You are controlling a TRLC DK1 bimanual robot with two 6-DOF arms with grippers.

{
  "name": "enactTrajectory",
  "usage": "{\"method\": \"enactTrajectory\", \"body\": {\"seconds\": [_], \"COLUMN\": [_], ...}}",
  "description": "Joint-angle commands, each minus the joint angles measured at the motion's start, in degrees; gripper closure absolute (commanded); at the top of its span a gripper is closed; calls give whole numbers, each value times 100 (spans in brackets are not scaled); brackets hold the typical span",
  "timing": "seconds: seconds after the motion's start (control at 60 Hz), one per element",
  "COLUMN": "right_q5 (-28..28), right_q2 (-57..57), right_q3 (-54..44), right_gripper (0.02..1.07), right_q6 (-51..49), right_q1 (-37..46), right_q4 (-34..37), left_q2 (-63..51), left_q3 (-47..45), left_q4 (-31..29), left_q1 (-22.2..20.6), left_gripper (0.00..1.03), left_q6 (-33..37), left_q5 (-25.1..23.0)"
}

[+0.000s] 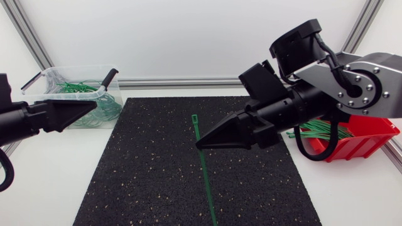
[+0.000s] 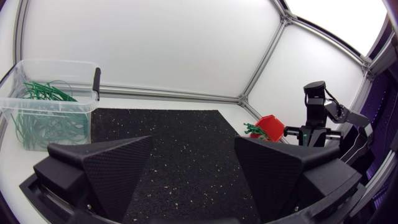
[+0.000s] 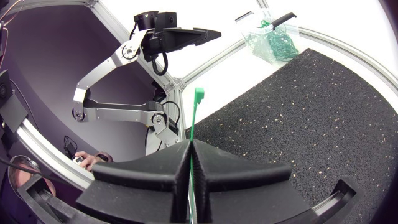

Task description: Take a green cable tie from the red box, thread the tail through the head to close it, then place it in the transparent bin on the left.

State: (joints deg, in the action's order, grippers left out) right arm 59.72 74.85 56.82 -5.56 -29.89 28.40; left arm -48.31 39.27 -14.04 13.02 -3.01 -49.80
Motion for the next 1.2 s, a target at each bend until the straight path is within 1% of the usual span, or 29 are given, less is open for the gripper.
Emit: {"method": "enactTrajectory", "body": {"seconds": [0.0,0.033,0.117,0.183,0.3,0.333,0.433,0.5,0.583,0.65,0.717,0.833,0.95,1.05,1.133,1.183], "right_q5": [-31,-31,-31,-31,-22,-13,4,31,83,92,110,224,338,417,505,540], "right_q2": [197,232,311,346,390,390,408,408,478,548,575,575,557,513,452,381], "right_q3": [-162,-162,-153,-153,-153,-162,-206,-259,-303,-303,-303,-294,-294,-294,-303,-329], "right_gripper": [101,101,101,101,101,101,101,101,101,101,101,101,101,101,101,101], "right_q6": [117,117,117,108,108,108,108,108,108,134,187,275,424,477,583,644], "right_q1": [36,45,62,106,168,185,238,326,370,379,379,414,493,546,581,607], "right_q4": [-89,-116,-151,-212,-318,-362,-467,-599,-722,-775,-845,-916,-1021,-1074,-1162,-1249], "left_q2": [-433,-547,-635,-697,-1066,-1136,-1242,-1365,-1532,-1611,-1699,-1848,-1989,-2077,-2112,-2156], "left_q3": [354,424,442,503,740,811,978,1118,1259,1268,1285,1303,1408,1549,1646,1663], "left_q4": [-248,-362,-397,-441,-529,-529,-485,-468,-433,-274,-143,139,253,279,464,692], "left_q1": [-159,-291,-519,-686,-1029,-1126,-1240,-1530,-1811,-2040,-2339,-2761,-3033,-3244,-3455,-3596], "left_gripper": [12,12,12,12,12,12,12,12,11,11,6,5,5,5,6,6], "left_q6": [98,177,599,802,977,986,1012,969,960,951,881,749,608,511,239,19], "left_q5": [-214,-214,-205,-205,-232,-320,-689,-882,-1005,-1032,-1032,-1040,-1049,-1207,-1225,-1225]}}
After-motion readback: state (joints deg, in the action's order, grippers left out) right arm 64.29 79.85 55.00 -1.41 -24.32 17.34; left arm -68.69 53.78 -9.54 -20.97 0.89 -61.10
